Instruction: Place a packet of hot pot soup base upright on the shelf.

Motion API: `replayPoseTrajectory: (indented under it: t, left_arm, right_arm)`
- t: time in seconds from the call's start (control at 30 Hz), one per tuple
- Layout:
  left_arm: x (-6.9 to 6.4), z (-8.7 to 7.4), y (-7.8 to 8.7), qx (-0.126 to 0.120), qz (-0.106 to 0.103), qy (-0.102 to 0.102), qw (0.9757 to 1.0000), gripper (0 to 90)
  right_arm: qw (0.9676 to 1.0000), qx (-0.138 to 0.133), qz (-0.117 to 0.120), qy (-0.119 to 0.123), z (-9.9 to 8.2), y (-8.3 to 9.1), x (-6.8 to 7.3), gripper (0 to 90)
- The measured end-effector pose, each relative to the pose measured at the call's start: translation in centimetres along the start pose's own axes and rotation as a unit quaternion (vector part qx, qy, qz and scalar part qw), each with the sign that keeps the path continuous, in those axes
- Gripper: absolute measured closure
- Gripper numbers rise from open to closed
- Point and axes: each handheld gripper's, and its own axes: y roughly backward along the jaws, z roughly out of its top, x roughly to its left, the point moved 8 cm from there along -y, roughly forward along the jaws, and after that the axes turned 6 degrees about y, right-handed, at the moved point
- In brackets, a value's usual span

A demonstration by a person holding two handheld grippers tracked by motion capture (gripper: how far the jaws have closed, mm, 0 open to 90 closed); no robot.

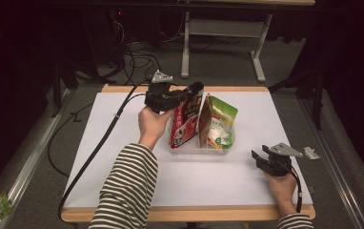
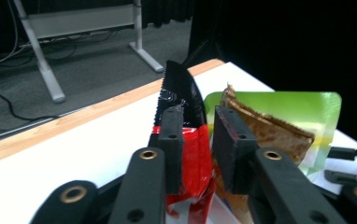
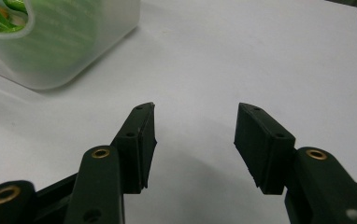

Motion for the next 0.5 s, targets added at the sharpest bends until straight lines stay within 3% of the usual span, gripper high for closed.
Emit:
replayPoseTrajectory:
  t: [0.27, 0.5]
  left_arm:
    - [0.1, -0.6, 0.9, 0.004, 0.003, -0.008, 1.0000, 59.5]
    - [0.4, -1.4, 1.9, 0.015, 0.014, -0.020, 0.9996, 56.4]
  right_arm:
    - [1.0000, 0.002, 0.002, 0.000, 0.0, 0.0, 0.0, 49.4]
    - [1.0000, -0.001, 0.001, -0.001, 0.0, 0.0, 0.0, 49.4]
